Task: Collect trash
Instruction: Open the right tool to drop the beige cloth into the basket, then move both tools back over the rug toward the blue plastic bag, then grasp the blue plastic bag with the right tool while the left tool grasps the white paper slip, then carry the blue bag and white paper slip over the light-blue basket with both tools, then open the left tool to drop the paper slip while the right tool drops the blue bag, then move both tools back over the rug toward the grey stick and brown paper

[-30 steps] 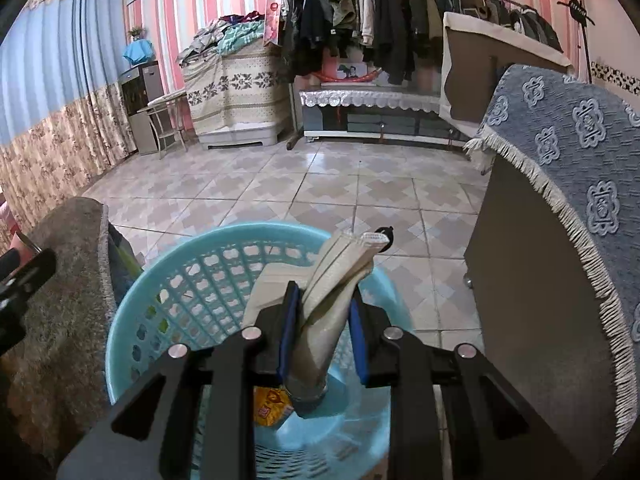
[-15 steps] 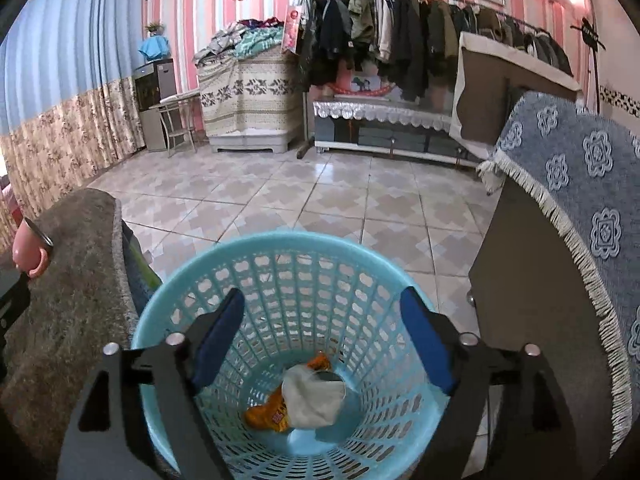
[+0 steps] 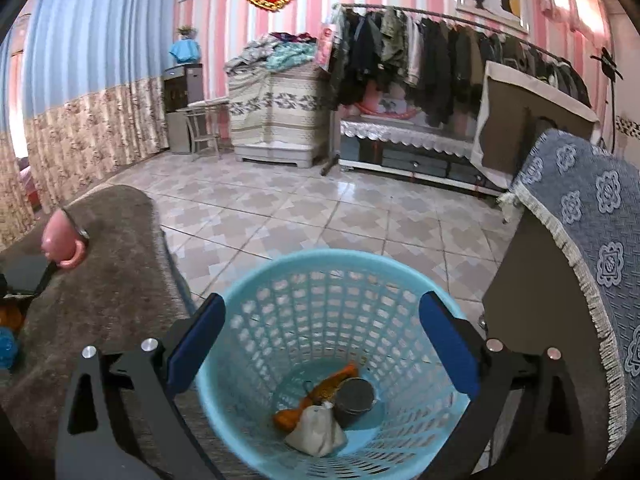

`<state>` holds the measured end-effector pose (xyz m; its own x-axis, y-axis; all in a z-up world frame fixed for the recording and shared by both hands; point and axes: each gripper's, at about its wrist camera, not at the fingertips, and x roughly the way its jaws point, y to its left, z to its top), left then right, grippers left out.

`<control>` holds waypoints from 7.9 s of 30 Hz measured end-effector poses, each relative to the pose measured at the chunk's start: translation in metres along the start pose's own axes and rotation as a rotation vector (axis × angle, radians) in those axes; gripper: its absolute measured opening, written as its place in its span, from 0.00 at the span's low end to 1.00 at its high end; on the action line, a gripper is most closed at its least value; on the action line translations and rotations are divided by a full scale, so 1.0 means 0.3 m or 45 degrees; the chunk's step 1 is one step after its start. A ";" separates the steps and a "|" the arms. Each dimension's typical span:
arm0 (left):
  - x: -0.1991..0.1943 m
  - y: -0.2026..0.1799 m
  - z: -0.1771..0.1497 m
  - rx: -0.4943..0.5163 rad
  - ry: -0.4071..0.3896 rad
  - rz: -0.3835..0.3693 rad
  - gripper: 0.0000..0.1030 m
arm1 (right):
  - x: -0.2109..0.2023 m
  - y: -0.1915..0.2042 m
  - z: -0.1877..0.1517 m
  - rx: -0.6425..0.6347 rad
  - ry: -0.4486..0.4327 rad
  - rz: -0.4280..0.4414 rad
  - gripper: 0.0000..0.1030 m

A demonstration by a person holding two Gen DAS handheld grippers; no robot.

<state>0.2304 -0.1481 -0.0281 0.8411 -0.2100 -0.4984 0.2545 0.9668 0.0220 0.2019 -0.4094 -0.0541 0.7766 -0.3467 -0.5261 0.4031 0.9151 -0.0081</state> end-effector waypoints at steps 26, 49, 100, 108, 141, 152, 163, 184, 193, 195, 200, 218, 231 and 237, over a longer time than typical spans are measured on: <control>-0.277 0.470 -0.215 -0.113 0.007 0.299 0.95 | -0.118 0.439 -0.093 -0.198 0.033 0.326 0.96; -0.277 0.910 -0.387 -0.332 0.164 0.538 0.95 | -0.194 0.801 -0.205 -0.360 0.104 0.618 0.96; 0.069 0.859 -0.244 -0.093 0.351 0.399 0.38 | -0.065 0.623 -0.128 -0.241 0.182 0.645 0.28; 0.045 0.900 -0.218 -0.086 0.324 0.389 0.08 | -0.064 0.562 -0.110 -0.202 0.162 0.624 0.28; -0.013 0.110 0.123 0.041 0.025 -0.046 0.00 | -0.058 -0.116 -0.010 0.154 0.001 0.156 0.28; 0.086 -0.352 0.079 0.191 0.063 -0.311 0.00 | -0.006 -0.321 -0.020 0.260 0.016 -0.007 0.28; 0.216 -0.656 0.015 0.307 0.146 -0.487 0.00 | 0.044 -0.397 -0.057 0.309 0.056 -0.044 0.28; 0.257 -0.498 0.041 0.210 0.072 -0.282 0.87 | 0.094 -0.300 -0.057 0.209 0.102 -0.049 0.28; 0.190 -0.333 0.054 0.152 0.023 -0.185 0.93 | 0.138 -0.195 -0.042 0.187 0.129 -0.011 0.29; 0.178 -0.307 0.053 0.150 0.014 -0.164 0.93 | 0.151 -0.180 -0.047 0.182 0.152 0.003 0.32; 0.145 -0.244 0.054 0.103 0.005 -0.141 0.94 | 0.140 -0.150 -0.044 0.134 0.139 -0.013 0.69; 0.016 -0.045 0.028 0.035 -0.044 -0.015 0.95 | 0.036 -0.077 -0.001 0.099 0.032 0.008 0.95; -0.122 0.215 0.005 -0.038 -0.088 0.144 0.95 | -0.061 0.242 0.003 -0.113 -0.035 0.150 0.95; -0.178 0.384 -0.037 -0.109 -0.080 0.220 0.95 | -0.109 0.407 -0.020 -0.192 -0.030 0.267 0.95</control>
<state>0.2095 -0.0240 -0.0085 0.8977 -0.0462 -0.4382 0.0645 0.9975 0.0271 0.2229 -0.2850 -0.0430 0.8474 -0.1493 -0.5096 0.1570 0.9872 -0.0283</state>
